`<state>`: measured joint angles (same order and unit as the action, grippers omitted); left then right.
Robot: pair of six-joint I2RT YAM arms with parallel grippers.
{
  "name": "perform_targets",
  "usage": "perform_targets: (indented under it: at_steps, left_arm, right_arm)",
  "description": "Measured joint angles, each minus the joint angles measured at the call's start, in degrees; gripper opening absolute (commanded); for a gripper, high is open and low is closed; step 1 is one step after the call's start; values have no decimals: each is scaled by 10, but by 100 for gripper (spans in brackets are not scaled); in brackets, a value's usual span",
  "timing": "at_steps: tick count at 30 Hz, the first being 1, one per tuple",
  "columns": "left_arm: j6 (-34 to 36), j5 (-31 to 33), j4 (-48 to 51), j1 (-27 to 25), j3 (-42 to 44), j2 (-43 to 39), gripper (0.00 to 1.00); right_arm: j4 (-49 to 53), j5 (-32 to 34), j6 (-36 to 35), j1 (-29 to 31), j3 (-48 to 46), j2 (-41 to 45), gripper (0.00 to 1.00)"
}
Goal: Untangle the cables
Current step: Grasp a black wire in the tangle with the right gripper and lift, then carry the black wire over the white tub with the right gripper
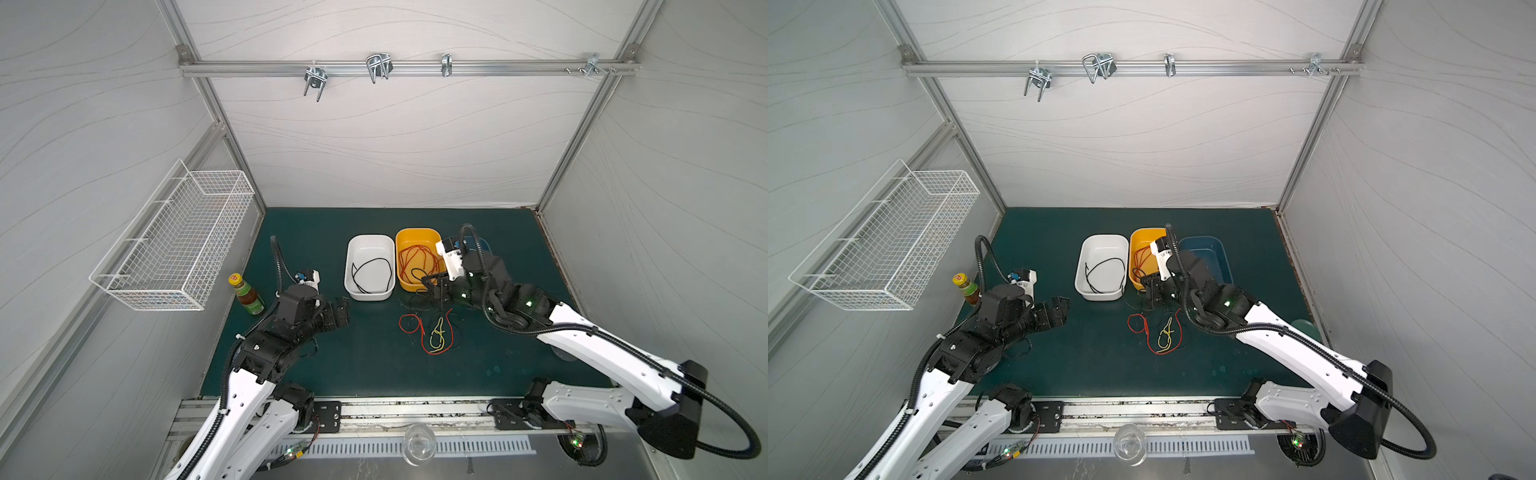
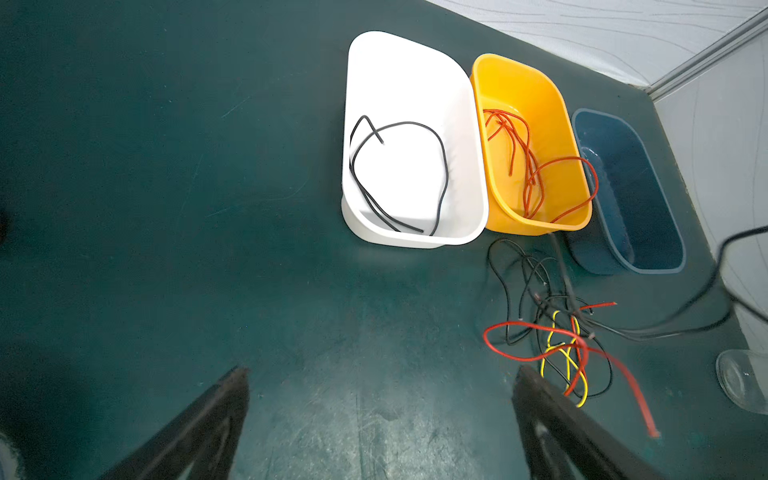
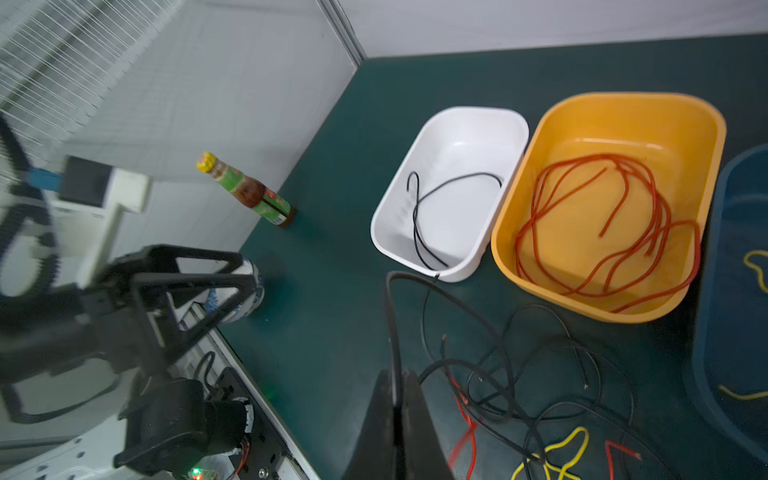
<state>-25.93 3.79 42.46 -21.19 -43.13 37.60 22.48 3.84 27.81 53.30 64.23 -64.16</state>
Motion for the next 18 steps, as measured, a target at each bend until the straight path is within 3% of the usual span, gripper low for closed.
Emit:
perform_targets:
  at_steps: [10, 18]
  left_arm:
    - [0, 0, 0, -3, 0, 1, 100]
    - [0, 0, -1, -4, 0, 2, 100]
  right_arm:
    - [75, -19, -58, 0, 153, 6, 0]
    - [96, -41, -80, 0, 217, -29, 0]
